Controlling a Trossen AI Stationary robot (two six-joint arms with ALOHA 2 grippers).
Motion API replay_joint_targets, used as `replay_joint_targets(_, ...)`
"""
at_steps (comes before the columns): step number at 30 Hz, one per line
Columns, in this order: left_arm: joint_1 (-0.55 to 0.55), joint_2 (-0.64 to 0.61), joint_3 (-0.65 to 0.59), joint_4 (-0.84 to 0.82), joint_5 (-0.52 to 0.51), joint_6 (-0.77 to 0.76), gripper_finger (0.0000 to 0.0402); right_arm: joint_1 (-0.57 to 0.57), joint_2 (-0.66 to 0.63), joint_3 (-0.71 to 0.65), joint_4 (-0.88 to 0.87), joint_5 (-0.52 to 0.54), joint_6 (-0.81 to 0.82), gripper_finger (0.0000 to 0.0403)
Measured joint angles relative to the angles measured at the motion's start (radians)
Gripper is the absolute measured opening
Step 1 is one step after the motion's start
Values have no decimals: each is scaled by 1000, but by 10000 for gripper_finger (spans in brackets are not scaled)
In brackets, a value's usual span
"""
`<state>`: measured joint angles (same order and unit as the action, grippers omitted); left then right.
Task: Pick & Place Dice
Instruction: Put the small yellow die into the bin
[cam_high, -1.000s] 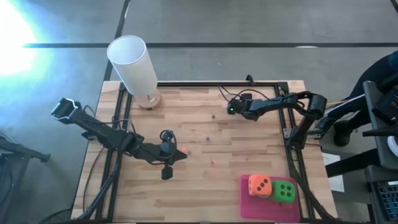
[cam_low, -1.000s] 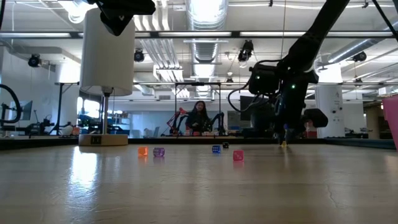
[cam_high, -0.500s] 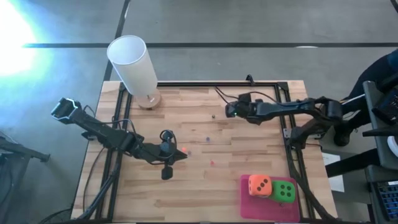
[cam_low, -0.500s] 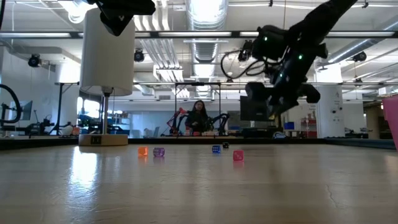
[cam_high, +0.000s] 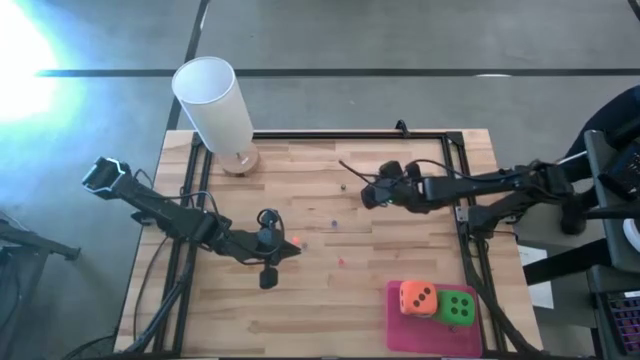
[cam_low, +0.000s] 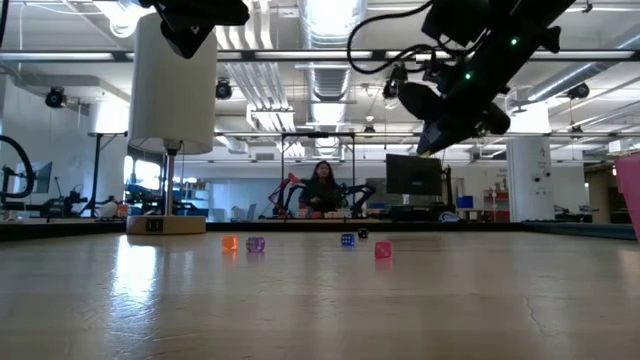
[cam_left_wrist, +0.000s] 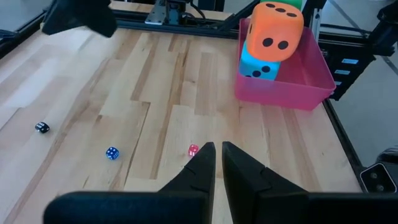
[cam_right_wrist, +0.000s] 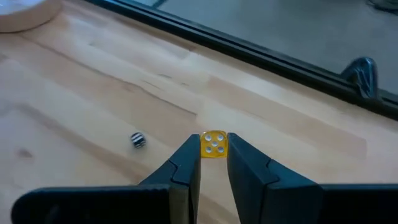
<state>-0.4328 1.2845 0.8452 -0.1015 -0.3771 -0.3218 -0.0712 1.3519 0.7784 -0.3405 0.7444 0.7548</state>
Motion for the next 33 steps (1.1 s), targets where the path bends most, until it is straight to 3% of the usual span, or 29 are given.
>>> replay_joint_targets(20, 0, 0, 0, -11, 0, 3, 36, 174, -200, -1, -97, -27, -75, 61)
replay_joint_targets(33, 0, 0, 0, -16, 0, 3, 36, 264, -328, -1, -103, -331, -241, 61)
